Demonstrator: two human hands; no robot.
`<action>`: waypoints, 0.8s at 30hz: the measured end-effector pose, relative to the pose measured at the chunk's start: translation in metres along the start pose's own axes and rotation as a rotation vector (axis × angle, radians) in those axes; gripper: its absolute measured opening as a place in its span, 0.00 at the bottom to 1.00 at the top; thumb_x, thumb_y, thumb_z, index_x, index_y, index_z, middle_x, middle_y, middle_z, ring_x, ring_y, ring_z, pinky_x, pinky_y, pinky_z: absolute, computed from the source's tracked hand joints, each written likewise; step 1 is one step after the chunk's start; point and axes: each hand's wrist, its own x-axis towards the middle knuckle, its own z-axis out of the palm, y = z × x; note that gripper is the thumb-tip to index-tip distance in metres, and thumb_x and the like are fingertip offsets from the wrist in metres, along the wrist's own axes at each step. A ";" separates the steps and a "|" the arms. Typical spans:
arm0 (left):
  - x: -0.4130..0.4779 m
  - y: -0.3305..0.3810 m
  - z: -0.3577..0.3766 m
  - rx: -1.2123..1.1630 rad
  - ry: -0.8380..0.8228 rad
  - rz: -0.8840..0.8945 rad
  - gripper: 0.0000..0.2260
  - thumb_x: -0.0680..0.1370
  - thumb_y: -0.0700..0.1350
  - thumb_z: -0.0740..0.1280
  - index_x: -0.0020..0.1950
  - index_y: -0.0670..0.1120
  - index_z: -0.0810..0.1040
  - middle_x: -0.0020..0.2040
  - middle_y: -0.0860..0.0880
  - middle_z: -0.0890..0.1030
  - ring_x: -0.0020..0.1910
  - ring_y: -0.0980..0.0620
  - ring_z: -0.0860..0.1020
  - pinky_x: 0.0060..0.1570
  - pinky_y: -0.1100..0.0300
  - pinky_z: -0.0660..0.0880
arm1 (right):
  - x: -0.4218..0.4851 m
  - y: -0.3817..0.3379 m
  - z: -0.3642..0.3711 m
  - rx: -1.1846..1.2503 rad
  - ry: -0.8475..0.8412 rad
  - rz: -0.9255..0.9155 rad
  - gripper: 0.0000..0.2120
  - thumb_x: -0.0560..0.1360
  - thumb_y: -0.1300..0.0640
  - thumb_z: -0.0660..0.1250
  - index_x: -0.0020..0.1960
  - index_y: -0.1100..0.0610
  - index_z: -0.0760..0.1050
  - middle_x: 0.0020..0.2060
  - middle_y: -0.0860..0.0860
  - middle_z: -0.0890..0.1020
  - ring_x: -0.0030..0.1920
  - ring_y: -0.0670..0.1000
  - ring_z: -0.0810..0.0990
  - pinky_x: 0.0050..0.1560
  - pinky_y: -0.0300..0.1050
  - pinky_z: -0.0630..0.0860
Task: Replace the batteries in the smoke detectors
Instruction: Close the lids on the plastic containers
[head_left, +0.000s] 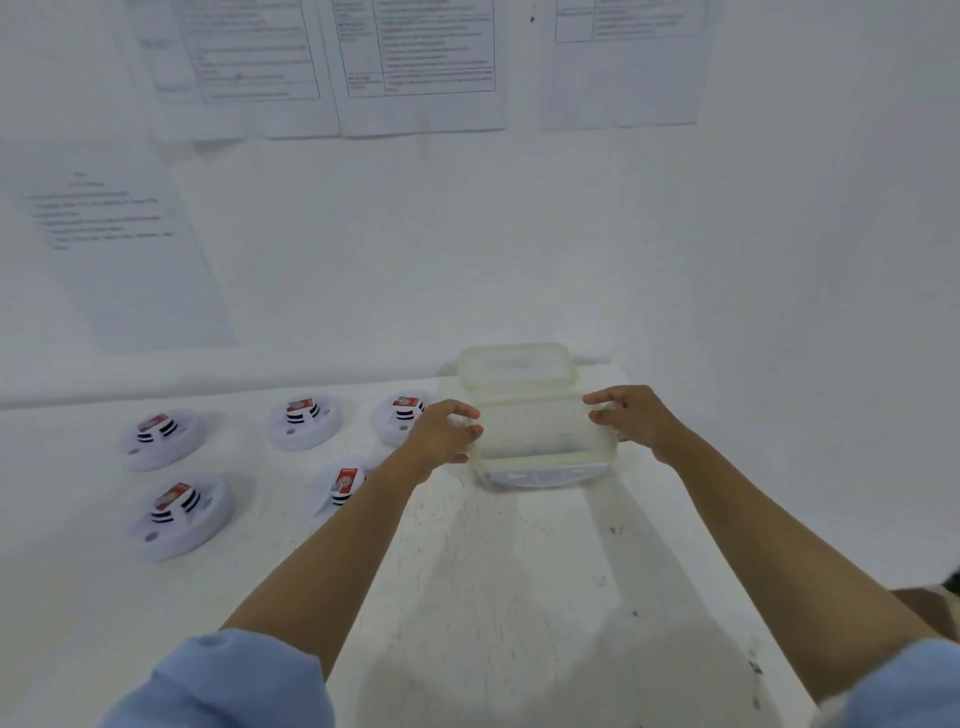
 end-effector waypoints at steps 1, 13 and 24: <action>-0.001 0.002 0.000 -0.053 -0.008 -0.026 0.06 0.76 0.36 0.66 0.52 0.43 0.74 0.46 0.47 0.75 0.42 0.51 0.77 0.37 0.62 0.77 | 0.001 0.000 0.000 0.020 -0.010 0.016 0.12 0.73 0.66 0.67 0.57 0.62 0.77 0.46 0.55 0.75 0.44 0.52 0.74 0.37 0.38 0.73; -0.004 0.009 -0.001 -0.079 0.052 -0.089 0.06 0.76 0.37 0.67 0.52 0.43 0.74 0.42 0.48 0.76 0.35 0.52 0.75 0.35 0.61 0.76 | 0.006 -0.003 -0.008 0.120 -0.130 0.110 0.13 0.72 0.69 0.67 0.56 0.62 0.76 0.39 0.53 0.78 0.33 0.47 0.78 0.37 0.39 0.75; -0.005 0.020 -0.001 -0.153 0.062 -0.188 0.22 0.72 0.32 0.70 0.64 0.41 0.68 0.45 0.47 0.74 0.42 0.47 0.76 0.44 0.52 0.77 | 0.012 -0.006 -0.012 0.172 -0.212 0.200 0.13 0.74 0.71 0.62 0.54 0.58 0.75 0.43 0.54 0.77 0.39 0.49 0.78 0.37 0.41 0.74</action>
